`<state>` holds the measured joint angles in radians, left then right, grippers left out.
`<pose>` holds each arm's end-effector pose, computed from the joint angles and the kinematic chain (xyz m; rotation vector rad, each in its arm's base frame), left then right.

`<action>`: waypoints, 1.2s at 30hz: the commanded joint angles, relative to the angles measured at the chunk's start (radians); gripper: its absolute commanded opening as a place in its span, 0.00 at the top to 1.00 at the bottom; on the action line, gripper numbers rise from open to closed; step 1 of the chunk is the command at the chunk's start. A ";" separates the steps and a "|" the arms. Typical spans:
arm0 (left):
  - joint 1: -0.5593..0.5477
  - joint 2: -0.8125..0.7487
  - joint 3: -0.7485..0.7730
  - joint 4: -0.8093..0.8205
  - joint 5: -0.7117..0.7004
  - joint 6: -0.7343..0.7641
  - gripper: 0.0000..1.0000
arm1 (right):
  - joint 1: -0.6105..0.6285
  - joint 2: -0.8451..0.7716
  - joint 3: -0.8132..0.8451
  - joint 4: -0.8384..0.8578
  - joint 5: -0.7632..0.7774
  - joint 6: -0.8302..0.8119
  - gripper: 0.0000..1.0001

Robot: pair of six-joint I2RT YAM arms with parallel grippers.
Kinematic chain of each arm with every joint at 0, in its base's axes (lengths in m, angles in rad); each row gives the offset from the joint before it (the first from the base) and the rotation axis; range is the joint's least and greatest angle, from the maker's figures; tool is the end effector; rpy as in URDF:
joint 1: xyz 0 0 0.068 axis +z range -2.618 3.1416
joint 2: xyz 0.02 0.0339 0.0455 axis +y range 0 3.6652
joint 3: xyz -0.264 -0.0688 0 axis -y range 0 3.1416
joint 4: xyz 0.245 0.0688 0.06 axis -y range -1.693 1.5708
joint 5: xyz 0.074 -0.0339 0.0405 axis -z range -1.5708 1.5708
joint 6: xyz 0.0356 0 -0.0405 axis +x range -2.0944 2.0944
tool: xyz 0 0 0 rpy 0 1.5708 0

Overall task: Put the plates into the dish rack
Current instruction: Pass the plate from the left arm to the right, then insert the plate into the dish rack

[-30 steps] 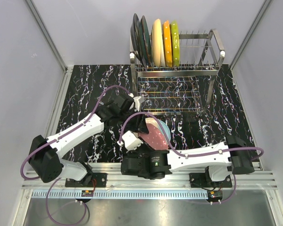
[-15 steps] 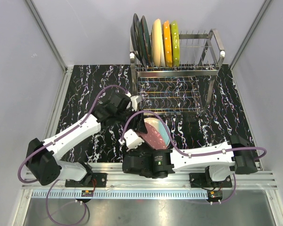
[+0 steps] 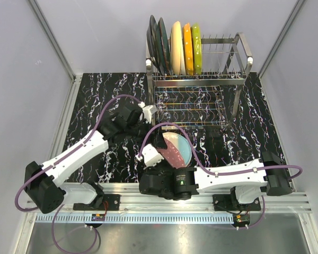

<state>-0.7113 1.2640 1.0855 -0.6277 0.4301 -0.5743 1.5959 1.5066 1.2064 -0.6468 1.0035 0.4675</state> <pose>0.1915 -0.1847 0.3040 0.4013 2.5497 -1.0692 0.0223 0.3099 0.2862 -0.7672 1.8710 -0.0098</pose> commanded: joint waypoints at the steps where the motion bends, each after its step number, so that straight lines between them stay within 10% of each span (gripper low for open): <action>1: 0.007 -0.060 0.024 0.092 0.015 0.017 0.19 | 0.004 -0.026 0.016 0.079 0.020 -0.009 1.00; 21: 0.052 -0.103 0.028 0.102 0.036 -0.012 0.01 | 0.004 -0.036 -0.011 0.165 0.004 -0.020 1.00; 36: 0.064 -0.304 0.050 -0.089 -0.371 0.129 0.01 | -0.016 -0.196 -0.042 0.245 -0.031 -0.055 1.00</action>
<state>-0.6525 1.0325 1.1103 -0.6819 0.2241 -0.5091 1.5921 1.4322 1.1492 -0.5247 0.9146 0.4606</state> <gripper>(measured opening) 0.988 0.326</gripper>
